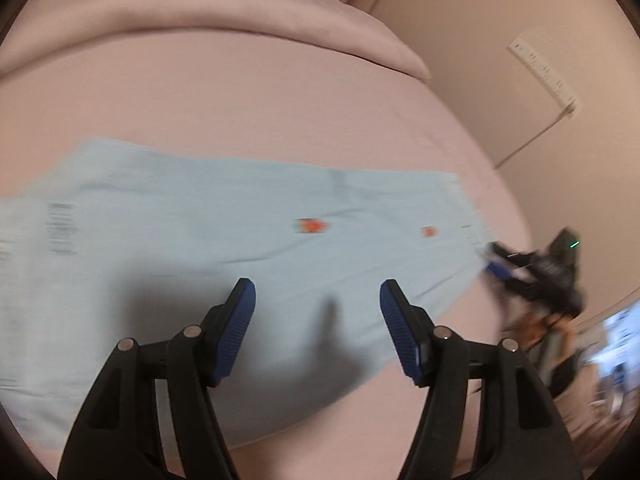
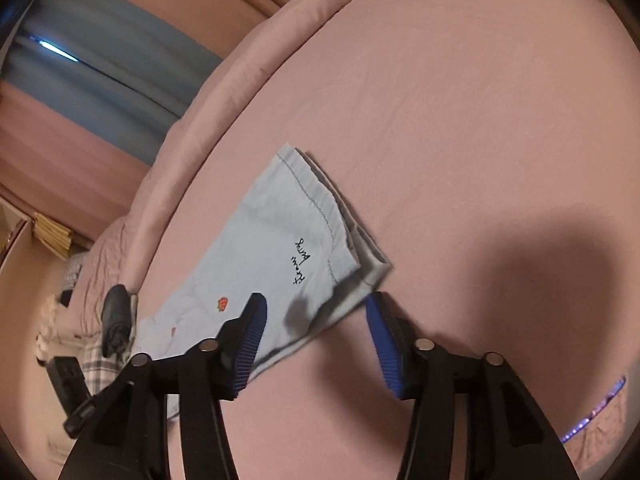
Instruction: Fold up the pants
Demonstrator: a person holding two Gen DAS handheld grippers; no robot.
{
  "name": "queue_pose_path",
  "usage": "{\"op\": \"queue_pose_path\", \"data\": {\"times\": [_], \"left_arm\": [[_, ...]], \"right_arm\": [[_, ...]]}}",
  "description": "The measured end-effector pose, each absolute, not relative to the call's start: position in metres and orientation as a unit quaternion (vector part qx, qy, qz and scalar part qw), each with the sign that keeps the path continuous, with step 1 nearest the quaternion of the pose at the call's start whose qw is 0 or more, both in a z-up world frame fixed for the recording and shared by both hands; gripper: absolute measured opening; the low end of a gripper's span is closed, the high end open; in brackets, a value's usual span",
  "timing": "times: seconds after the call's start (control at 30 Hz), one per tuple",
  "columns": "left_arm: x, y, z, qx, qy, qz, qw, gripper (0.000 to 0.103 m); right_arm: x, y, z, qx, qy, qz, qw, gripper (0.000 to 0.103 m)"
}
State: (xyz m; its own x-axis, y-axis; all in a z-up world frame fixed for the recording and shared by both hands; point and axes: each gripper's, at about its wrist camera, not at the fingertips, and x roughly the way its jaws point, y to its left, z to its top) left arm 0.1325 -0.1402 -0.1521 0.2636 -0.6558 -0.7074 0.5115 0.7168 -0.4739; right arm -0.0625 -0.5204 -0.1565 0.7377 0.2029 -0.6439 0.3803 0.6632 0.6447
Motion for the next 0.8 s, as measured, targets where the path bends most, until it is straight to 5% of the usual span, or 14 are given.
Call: {"op": "queue_pose_path", "data": {"times": [0.23,0.37,0.47,0.7,0.8], "left_arm": [[0.142,-0.206,-0.173,-0.149,0.527,-0.397,0.736,0.065],[0.154,-0.209,-0.196,-0.197,0.557,-0.378,0.713,0.064],[0.157,-0.202,-0.196,-0.219,0.566,-0.378,0.700,0.062],[0.147,-0.195,-0.180,-0.250,0.539,-0.399,0.698,0.067],[0.140,-0.186,-0.169,-0.298,0.515,-0.429,0.680,0.082]], "right_arm": [[-0.060,-0.518,-0.152,0.403,0.332,-0.063,0.850,0.052],[-0.059,-0.512,-0.153,0.382,0.339,-0.074,0.856,0.021],[-0.058,-0.517,-0.149,0.376,0.341,-0.074,0.858,0.012],[-0.040,-0.447,-0.090,0.204,0.317,-0.042,0.925,0.011],[-0.031,-0.403,-0.078,0.126,0.317,-0.014,0.940,0.011]]}}
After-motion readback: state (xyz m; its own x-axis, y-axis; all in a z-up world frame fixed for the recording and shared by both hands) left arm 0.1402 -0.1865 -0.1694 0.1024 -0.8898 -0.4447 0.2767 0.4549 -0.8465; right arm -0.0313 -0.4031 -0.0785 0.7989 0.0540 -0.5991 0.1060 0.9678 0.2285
